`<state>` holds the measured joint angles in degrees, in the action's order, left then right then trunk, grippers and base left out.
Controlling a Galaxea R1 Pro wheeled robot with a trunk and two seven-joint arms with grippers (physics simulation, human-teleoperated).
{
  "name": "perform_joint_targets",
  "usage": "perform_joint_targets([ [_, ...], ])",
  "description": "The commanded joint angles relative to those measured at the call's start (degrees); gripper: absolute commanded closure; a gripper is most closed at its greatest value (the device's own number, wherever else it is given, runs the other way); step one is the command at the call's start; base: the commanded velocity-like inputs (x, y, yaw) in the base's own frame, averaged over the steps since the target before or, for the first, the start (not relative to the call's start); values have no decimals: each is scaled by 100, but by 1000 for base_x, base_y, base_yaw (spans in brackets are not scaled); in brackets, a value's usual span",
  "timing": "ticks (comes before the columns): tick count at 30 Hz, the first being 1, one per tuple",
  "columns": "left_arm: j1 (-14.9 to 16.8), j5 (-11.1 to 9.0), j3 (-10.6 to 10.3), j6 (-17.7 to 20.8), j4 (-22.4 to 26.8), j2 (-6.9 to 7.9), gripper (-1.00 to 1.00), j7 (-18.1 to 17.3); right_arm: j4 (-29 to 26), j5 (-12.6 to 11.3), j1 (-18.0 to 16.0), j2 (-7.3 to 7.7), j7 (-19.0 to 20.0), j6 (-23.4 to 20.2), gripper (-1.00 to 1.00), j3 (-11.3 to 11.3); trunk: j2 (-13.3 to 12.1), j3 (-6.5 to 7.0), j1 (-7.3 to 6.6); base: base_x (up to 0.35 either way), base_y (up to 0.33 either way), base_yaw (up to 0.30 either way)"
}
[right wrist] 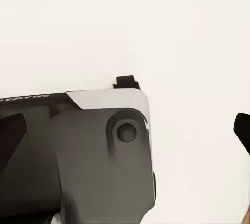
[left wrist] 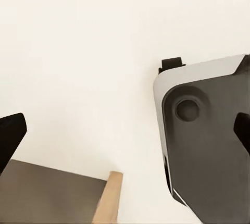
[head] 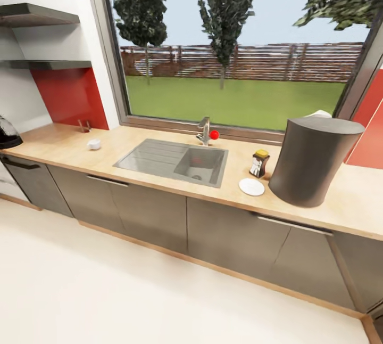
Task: Set up a coffee station on the kitchen countertop: keep the coffee maker on the countertop, move the bottle of coffee from the kitchen shelf to the counter next to the coffee maker, place a paper coffee filter on top of the coffee maker, put the saucer next to the coffee maker with the coffee cup on the saucer, and place the electric kettle next to the coffee maker.
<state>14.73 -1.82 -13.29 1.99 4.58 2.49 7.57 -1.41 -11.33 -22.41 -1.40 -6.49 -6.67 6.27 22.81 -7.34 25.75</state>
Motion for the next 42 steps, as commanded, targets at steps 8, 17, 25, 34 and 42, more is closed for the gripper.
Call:
perform_joint_targets([
  [8, -3, -33, -26, -40, -7, 10, -100, 2, -17, -53, -1, 2, -26, -36, -100, 51, 11, -11, 3, 0, 0, 276],
  [17, -5, -81, -10, -66, -2, 30, -100, -3, -17, -53, -1, 4, -27, -36, -100, 50, 11, -11, 3, 0, 0, 276],
  [25, -5, -64, -4, -73, 0, 28, -100, -9, -17, -53, -1, 1, -27, -36, -100, 52, 11, -11, 3, 0, 0, 277],
  [34, -5, -51, -5, -74, -1, 57, -100, -17, -17, -53, -1, 0, -27, -36, -100, 57, 11, -11, 3, 55, 30, 276],
  [42, -5, -56, -7, -76, -1, 67, -100, -19, -15, -53, -1, 0, -27, -36, -100, 58, 11, -11, 3, 232, 189, 276],
])
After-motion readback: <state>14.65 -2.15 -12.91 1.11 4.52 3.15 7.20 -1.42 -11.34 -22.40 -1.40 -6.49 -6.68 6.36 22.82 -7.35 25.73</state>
